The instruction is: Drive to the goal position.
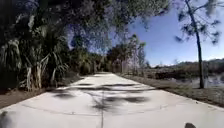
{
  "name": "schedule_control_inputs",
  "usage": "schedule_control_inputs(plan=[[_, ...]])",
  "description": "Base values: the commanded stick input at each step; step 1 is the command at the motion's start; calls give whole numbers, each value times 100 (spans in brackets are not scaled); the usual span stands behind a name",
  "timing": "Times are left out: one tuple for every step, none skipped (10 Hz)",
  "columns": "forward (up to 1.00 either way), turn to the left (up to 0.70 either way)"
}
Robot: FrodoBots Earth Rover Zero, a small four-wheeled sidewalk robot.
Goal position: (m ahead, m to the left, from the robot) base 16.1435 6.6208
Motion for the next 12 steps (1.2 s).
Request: schedule_control_inputs(plan=[[100,0],[100,0],[100,0],[100,0],[100,0],[100,0],[100,0],[100,0],[100,0],[100,0],[100,0],[100,0]])
